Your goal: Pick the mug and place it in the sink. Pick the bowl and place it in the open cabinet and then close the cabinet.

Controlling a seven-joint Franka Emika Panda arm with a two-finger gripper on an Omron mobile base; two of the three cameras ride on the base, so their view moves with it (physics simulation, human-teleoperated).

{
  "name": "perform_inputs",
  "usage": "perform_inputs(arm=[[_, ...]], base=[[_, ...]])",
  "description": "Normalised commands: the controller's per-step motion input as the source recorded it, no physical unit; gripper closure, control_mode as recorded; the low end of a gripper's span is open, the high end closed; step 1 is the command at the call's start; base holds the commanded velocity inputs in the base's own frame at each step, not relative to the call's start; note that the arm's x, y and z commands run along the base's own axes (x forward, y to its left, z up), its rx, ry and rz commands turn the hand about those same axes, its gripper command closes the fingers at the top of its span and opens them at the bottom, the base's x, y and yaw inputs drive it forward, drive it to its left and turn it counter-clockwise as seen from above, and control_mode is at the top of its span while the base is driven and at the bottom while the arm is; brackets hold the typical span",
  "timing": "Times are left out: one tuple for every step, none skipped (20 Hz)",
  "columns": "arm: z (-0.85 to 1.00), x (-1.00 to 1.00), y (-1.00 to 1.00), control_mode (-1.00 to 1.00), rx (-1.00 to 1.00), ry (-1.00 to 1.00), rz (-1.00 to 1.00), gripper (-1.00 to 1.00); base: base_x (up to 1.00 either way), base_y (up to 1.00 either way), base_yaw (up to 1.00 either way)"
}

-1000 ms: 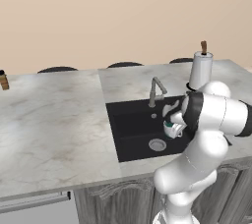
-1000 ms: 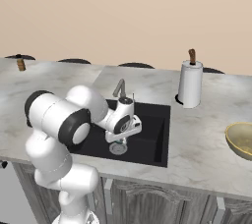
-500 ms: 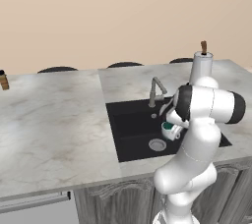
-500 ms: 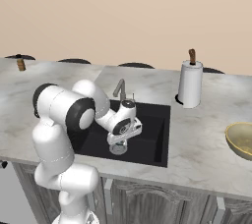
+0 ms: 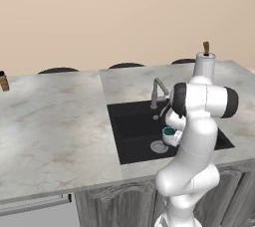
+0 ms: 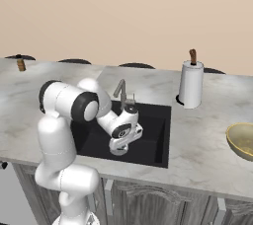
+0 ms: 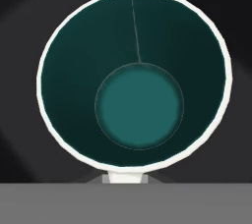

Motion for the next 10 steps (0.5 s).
perform_inputs(arm=[[-0.24, 0.16, 0.00, -1.00, 0.00, 0.00, 0.07, 1.00], [-0.24, 0.19, 0.00, -1.00, 0.00, 0.00, 0.06, 1.00], [-0.24, 0.23, 0.00, -1.00, 0.01, 0.00, 0.05, 1.00], [-0.21, 0.26, 0.00, -1.00, 0.00, 0.00, 0.05, 1.00], [-0.20, 0.27, 0.00, -1.00, 0.00, 0.00, 0.04, 1.00], [-0.18, 0.29, 0.00, -1.00, 0.00, 0.00, 0.04, 1.00], [-0.21, 0.34, 0.00, -1.00, 0.00, 0.00, 0.03, 1.00], [-0.21, 0.35, 0.00, -1.00, 0.00, 0.00, 0.03, 1.00], [-0.21, 0.33, 0.00, -1.00, 0.00, 0.00, 0.03, 1.00], [-0.18, 0.37, 0.00, -1.00, 0.00, 0.00, 0.03, 1.00]], base=[[0.00, 0.00, 0.00], [0.00, 0.00, 0.00], [0.00, 0.00, 0.00], [0.00, 0.00, 0.00], [0.00, 0.00, 0.00], [0.00, 0.00, 0.00], [0.00, 0.00, 0.00], [0.00, 0.00, 0.00], [0.00, 0.00, 0.00], [0.00, 0.00, 0.00]])
